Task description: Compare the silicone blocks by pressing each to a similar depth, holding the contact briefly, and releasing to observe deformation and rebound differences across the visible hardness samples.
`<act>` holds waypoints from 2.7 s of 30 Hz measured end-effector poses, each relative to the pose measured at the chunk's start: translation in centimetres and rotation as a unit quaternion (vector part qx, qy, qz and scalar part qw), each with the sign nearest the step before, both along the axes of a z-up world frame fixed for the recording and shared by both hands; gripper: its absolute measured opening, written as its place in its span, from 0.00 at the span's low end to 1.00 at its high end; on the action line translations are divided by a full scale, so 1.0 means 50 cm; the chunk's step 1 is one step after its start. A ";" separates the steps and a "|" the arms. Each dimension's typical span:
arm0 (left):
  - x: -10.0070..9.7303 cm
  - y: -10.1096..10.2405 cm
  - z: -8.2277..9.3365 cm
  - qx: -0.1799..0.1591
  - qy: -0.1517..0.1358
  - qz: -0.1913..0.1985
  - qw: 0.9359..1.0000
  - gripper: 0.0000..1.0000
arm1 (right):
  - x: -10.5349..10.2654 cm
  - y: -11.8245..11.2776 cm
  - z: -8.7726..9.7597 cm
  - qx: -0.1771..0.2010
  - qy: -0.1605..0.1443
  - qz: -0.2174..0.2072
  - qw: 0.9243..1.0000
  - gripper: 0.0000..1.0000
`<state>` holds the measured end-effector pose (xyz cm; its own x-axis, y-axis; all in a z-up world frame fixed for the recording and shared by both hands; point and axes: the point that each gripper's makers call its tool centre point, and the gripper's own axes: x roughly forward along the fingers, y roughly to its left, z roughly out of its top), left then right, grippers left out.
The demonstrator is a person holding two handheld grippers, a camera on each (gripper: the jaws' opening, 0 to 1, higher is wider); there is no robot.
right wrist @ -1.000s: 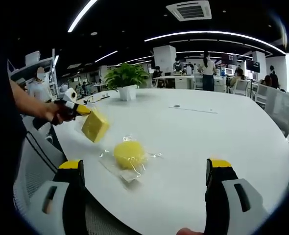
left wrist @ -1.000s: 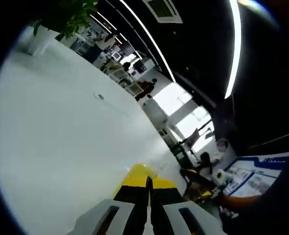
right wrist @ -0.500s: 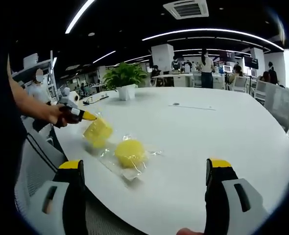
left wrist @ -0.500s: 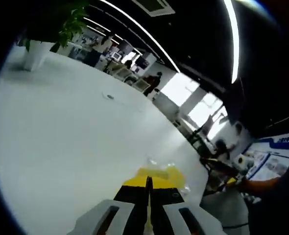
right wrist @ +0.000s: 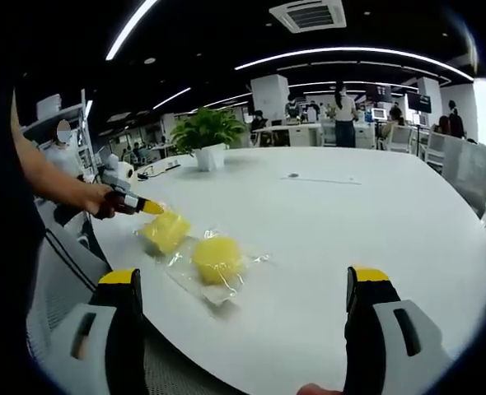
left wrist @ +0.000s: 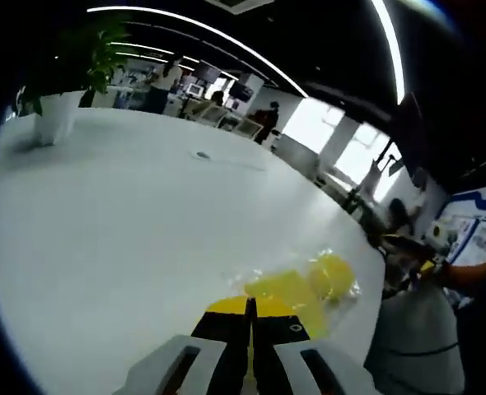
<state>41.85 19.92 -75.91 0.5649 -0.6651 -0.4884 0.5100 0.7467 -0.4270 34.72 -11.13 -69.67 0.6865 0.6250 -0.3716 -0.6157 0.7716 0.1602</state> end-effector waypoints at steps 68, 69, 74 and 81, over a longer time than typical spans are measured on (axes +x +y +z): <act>-0.135 0.058 0.107 0.049 -0.082 0.050 0.994 1.00 | 0.051 -0.050 -0.029 -0.031 0.022 0.018 0.999 0.97; -0.134 0.061 0.109 0.047 -0.082 0.052 0.994 1.00 | 0.051 -0.048 -0.029 -0.035 0.021 0.018 0.999 0.97; -0.131 0.058 0.123 0.036 -0.084 0.048 0.995 0.99 | 0.048 -0.039 -0.038 -0.038 0.026 0.011 0.999 0.97; -0.109 0.015 0.135 0.012 -0.076 0.041 0.996 0.99 | 0.067 -0.025 -0.041 -0.034 0.031 0.015 0.999 0.97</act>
<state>36.39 20.69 -69.17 0.6851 -0.6034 -0.4081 0.5051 0.7972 -0.3307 38.05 -12.36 -71.71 0.6426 0.6172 -0.4541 -0.6292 0.7632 0.1469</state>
